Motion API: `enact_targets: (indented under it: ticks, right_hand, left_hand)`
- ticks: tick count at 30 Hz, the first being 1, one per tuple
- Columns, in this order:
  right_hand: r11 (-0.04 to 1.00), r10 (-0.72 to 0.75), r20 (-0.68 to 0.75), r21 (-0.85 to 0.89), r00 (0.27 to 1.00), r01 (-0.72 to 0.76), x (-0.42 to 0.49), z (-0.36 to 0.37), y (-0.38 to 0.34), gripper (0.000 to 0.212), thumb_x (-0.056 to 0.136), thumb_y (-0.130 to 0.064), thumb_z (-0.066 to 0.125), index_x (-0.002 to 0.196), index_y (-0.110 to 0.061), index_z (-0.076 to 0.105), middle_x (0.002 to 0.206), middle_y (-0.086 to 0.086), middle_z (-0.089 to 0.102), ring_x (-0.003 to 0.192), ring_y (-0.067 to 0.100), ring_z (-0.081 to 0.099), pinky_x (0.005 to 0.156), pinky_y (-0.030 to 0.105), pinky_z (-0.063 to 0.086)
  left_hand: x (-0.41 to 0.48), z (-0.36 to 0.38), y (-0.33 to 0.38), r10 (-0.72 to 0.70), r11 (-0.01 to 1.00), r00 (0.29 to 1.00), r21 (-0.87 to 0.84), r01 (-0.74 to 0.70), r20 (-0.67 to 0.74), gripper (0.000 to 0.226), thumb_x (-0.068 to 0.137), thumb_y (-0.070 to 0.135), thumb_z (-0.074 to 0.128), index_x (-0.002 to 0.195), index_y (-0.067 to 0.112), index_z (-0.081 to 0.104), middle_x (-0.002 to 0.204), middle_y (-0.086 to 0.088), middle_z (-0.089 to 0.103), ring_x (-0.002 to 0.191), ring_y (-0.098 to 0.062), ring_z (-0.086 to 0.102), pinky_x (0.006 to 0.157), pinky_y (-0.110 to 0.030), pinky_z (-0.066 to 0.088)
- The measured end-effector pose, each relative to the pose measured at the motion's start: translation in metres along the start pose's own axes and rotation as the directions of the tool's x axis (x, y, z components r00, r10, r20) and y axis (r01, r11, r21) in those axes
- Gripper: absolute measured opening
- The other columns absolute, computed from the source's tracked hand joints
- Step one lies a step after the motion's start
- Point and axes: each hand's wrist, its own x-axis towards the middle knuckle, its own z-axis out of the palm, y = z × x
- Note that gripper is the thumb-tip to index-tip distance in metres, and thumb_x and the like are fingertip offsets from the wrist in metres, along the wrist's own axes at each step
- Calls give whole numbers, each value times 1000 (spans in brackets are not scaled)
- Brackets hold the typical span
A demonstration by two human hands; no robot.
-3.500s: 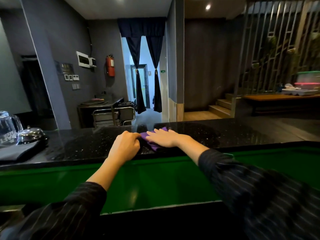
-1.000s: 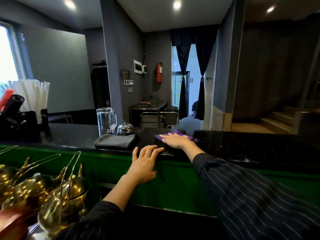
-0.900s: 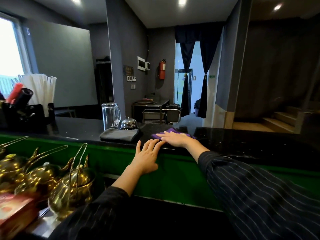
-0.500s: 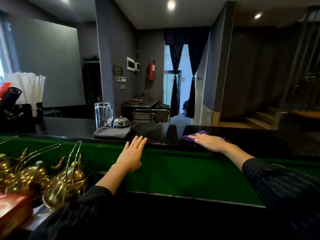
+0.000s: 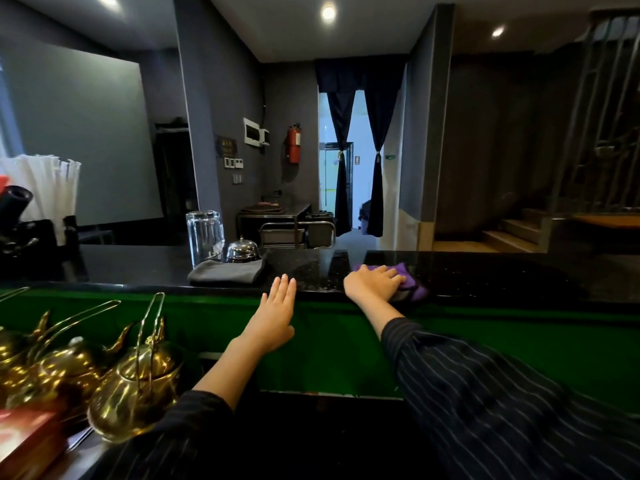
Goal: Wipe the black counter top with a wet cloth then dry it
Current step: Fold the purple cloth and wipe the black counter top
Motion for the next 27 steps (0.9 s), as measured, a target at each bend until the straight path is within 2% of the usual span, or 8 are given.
enact_targets:
  ticks: [3, 6, 13, 16, 18, 22, 25, 27]
  right_hand:
    - [957, -286, -11, 37, 958, 286, -11, 12, -42, 51, 95, -38, 26, 145, -31, 38, 154, 16, 31, 139, 39, 26, 111, 56, 16]
    - [843, -533, -7, 83, 846, 531, -19, 17, -63, 49, 99, -41, 20, 146, -40, 33, 157, 5, 30, 143, 31, 25, 111, 57, 16]
    - [609, -787, -36, 105, 615, 786, -14, 10, -16, 45, 101, -46, 29, 146, -44, 32, 157, -5, 30, 145, 18, 28, 111, 45, 26]
    - [572, -816, -44, 90, 577, 816, -2, 8, 17, 43, 101, -46, 32, 145, -48, 31, 157, -8, 31, 144, 14, 29, 112, 40, 29]
    - [597, -798, -28, 108, 602, 795, 9, 4, 42, 42, 101, -47, 32, 144, -50, 32, 156, -10, 31, 144, 13, 30, 115, 39, 28]
    - [755, -651, 62, 157, 757, 637, 40, -9, 94, 43, 103, -43, 26, 145, -45, 32, 158, -11, 27, 145, 15, 27, 118, 44, 20]
    - [896, -443, 125, 87, 888, 435, 68, -9, 124, 49, 101, -43, 16, 150, -41, 23, 161, -6, 20, 147, 22, 19, 117, 53, 14]
    - [964, -265, 102, 53, 959, 260, 77, -5, 127, 53, 100, -44, 15, 152, -38, 19, 162, -1, 15, 148, 27, 14, 118, 53, 10]
  left_hand:
    - [1, -3, 1, -14, 999, 999, 32, 13, 32, 87, 85, 2, 48, 148, 5, -12, 157, -14, -17, 145, -29, -16, 117, -46, 3]
    - [1, -9, 0, -23, 997, 998, 70, 19, 63, 87, 86, 5, 50, 147, 1, -12, 157, -16, -14, 146, -29, -13, 119, -46, 6]
    - [-1, -12, 5, -42, 990, 997, 138, 32, 69, 87, 87, 14, 55, 147, -2, -7, 158, -21, -4, 146, -33, -5, 119, -44, 10]
    - [-1, -14, 6, -51, 988, 997, 148, 42, 58, 85, 86, 14, 55, 148, -1, -1, 158, -20, 0, 147, -33, -1, 120, -44, 10]
    - [-1, -14, 6, -49, 988, 998, 151, 42, 43, 84, 86, 14, 56, 148, 0, 2, 158, -20, 3, 147, -32, 0, 120, -44, 10]
    - [-1, -14, 4, -39, 987, 999, 157, 34, 28, 86, 83, 17, 60, 149, 3, 6, 158, -17, 7, 147, -31, 3, 120, -44, 11]
    - [1, -14, 8, -39, 978, 999, 206, 32, 31, 90, 80, 25, 64, 148, 2, 9, 156, -18, 12, 146, -33, 8, 119, -45, 11]
    - [3, -17, 15, -52, 976, 997, 216, 38, 56, 90, 79, 28, 63, 148, 3, 11, 156, -18, 13, 145, -36, 9, 119, -50, 9]
